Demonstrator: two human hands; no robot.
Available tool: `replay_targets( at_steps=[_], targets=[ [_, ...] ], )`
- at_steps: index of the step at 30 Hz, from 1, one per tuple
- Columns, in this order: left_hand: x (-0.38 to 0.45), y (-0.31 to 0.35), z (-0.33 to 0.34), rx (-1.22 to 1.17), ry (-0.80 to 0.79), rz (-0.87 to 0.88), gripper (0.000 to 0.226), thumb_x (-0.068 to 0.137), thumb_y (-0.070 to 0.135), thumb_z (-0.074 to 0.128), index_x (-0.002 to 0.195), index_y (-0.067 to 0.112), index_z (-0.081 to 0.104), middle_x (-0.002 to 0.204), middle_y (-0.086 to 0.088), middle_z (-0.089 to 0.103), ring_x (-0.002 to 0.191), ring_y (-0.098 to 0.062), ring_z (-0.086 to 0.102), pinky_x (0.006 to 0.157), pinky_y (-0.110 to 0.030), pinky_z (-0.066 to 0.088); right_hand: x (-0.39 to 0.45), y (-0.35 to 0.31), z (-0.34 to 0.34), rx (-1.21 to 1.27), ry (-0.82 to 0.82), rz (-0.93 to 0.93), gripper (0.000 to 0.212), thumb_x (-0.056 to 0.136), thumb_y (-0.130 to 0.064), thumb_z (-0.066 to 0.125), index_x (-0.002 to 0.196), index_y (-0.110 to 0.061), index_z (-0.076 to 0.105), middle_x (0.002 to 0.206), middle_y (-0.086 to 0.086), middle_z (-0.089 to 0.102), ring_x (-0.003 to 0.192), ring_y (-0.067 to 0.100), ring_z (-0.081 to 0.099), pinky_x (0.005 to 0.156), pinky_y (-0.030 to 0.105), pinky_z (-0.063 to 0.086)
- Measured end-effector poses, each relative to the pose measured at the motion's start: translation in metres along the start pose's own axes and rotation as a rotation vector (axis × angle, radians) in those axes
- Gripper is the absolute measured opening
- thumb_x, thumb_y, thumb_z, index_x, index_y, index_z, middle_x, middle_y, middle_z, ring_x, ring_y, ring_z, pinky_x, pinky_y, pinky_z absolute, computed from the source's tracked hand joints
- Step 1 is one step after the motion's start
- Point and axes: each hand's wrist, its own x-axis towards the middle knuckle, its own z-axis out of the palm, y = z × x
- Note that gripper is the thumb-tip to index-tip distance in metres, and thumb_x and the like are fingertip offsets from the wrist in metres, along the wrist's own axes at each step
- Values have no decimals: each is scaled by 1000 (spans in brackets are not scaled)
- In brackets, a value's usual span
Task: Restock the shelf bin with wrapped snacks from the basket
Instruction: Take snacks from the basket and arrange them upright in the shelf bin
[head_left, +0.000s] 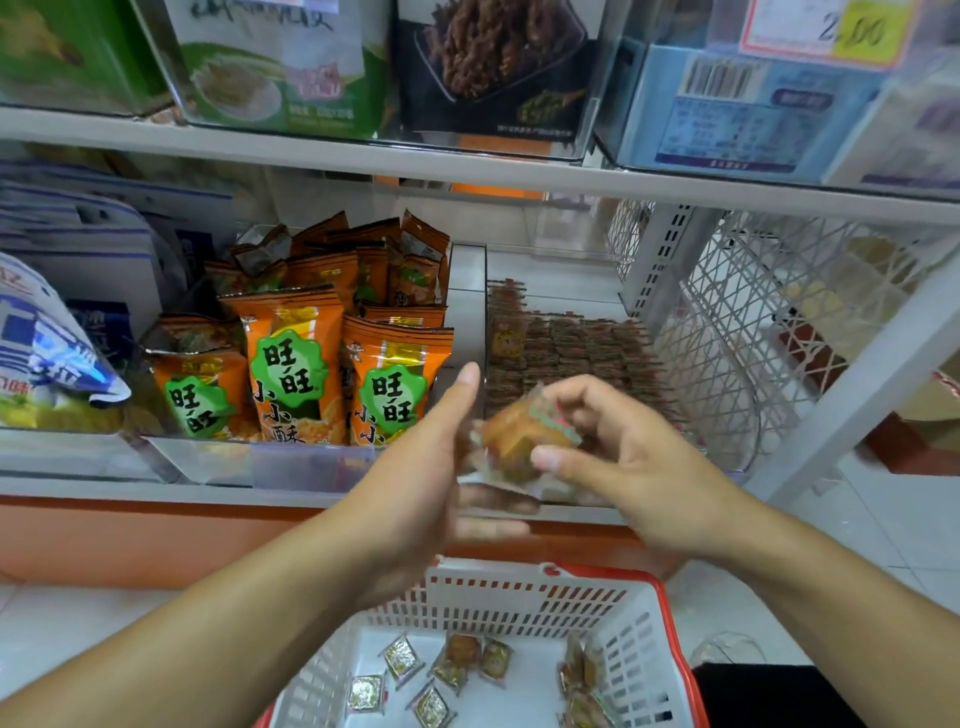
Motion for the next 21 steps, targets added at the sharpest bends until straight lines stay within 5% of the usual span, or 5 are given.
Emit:
replay_targets(
  at_steps=[4,7,11,14,21],
  targets=[
    [2,2,-7,406,288,322,35,96,54,56,114,25,65,84,-6,65,68,-13,64,70,-39,57,32,25,-18,-141,305,132,26,91,-27,71,114,-26,58,112,-6,71,103,16,67,96,40,51],
    [8,-11,-10,653,345,408,63,91,54,63,146,35,39,84,2,64,76,-5,65,82,-38,56,61,40,-22,-413,355,257,32,91,-32,70,118,-39,54,108,-15,61,85,-7,57,66,14,44],
    [18,-21,-10,782,243,294,88,91,57,65,160,36,15,81,0,68,77,-4,67,82,-30,55,102,54,-17,-381,399,279,35,92,-18,70,109,-43,53,96,-20,60,78,-7,60,49,4,38],
    [23,-23,-10,781,231,252,79,91,60,63,155,37,23,82,-2,70,73,-2,67,65,-22,50,122,61,-13,-421,425,287,34,94,-13,65,124,-28,60,111,-9,65,84,-1,58,54,2,37],
    [26,-22,-11,751,258,251,75,90,62,60,153,38,25,84,2,69,74,0,68,66,-23,50,135,63,4,-464,449,347,48,92,-4,61,136,-22,56,130,3,66,117,23,63,78,16,38]
  ],
)
